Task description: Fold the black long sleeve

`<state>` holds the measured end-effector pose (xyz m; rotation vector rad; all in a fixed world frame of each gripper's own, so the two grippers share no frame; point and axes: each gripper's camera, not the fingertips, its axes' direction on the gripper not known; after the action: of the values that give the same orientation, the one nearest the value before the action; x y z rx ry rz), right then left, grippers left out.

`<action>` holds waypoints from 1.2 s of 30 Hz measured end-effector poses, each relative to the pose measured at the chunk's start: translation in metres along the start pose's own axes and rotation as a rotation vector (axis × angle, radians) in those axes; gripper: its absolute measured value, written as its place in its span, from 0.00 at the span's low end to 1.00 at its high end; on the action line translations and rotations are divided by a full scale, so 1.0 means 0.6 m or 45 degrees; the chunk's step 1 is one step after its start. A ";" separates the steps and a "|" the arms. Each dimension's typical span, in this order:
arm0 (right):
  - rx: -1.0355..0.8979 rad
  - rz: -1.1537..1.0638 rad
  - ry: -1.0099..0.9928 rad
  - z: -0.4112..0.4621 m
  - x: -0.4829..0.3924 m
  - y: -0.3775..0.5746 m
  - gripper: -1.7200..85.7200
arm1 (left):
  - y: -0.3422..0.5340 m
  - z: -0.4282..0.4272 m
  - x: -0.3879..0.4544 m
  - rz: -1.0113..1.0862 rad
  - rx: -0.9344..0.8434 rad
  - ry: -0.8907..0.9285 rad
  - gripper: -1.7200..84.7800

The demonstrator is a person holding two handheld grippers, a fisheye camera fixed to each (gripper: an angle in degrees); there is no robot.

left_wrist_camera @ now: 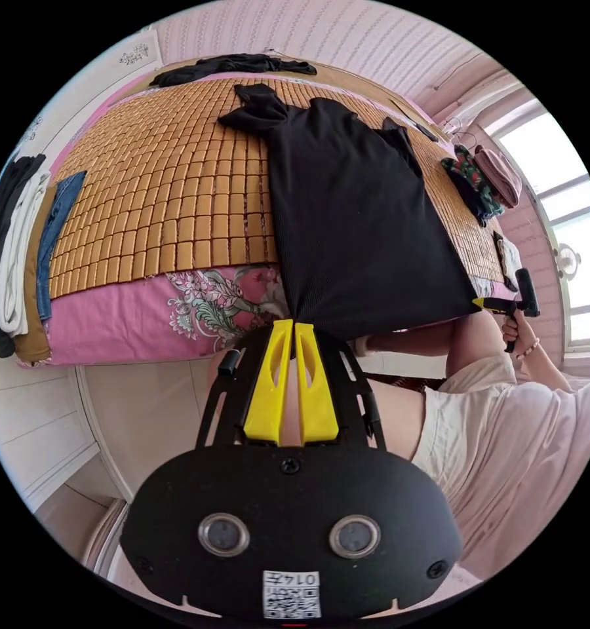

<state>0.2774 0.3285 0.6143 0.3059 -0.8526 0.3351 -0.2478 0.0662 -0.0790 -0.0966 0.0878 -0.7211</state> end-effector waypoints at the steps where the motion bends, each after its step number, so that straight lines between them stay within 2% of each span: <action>1: -0.017 -0.007 0.046 0.003 -0.007 -0.002 0.08 | -0.002 0.003 -0.001 0.009 -0.011 -0.020 0.02; 4: 0.020 -0.029 0.215 -0.021 -0.028 -0.050 0.13 | -0.030 0.008 -0.011 0.058 -0.031 -0.118 0.03; 7: 0.224 -0.075 0.384 -0.077 -0.059 -0.168 0.14 | -0.111 0.008 -0.018 0.122 0.045 -0.125 0.04; 10: 0.479 -0.090 0.533 -0.113 -0.095 -0.332 0.15 | -0.229 0.034 -0.006 0.215 0.120 0.017 0.06; 12: 0.688 0.016 0.570 -0.123 -0.098 -0.458 0.15 | -0.316 0.067 0.021 0.315 0.172 0.136 0.07; 16: 0.837 0.203 0.501 -0.102 -0.081 -0.599 0.16 | -0.415 0.119 0.070 0.427 0.182 0.309 0.08; 18: 0.752 0.306 0.503 -0.063 -0.070 -0.647 0.10 | -0.467 0.151 0.108 0.505 0.154 0.333 0.08; 20: 0.817 0.335 0.568 -0.058 -0.082 -0.634 0.03 | -0.500 0.171 0.136 0.554 0.123 0.360 0.08; 23: 0.836 0.299 0.491 -0.067 -0.089 -0.556 0.02 | -0.550 0.196 0.185 0.600 0.073 0.434 0.07; 25: 0.873 0.319 0.546 -0.081 -0.097 -0.470 0.02 | -0.578 0.208 0.223 0.646 0.047 0.448 0.07; 28: 0.869 0.434 0.559 -0.087 -0.097 -0.308 0.03 | -0.633 0.237 0.294 0.720 0.016 0.420 0.07; 32: 0.642 0.593 0.564 -0.056 -0.082 -0.159 0.11 | -0.733 0.296 0.390 0.747 -0.010 0.437 0.08; 34: 0.643 0.641 0.587 -0.061 -0.080 -0.128 0.12 | -0.780 0.321 0.431 0.763 -0.007 0.404 0.08; 36: 0.751 0.703 0.635 -0.085 -0.075 -0.113 0.13 | -0.840 0.353 0.478 0.761 0.018 0.362 0.08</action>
<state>0.3122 0.2799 0.5392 0.5031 -0.3111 1.1376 -0.3389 -0.4878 0.1776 0.0478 0.3668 -0.1335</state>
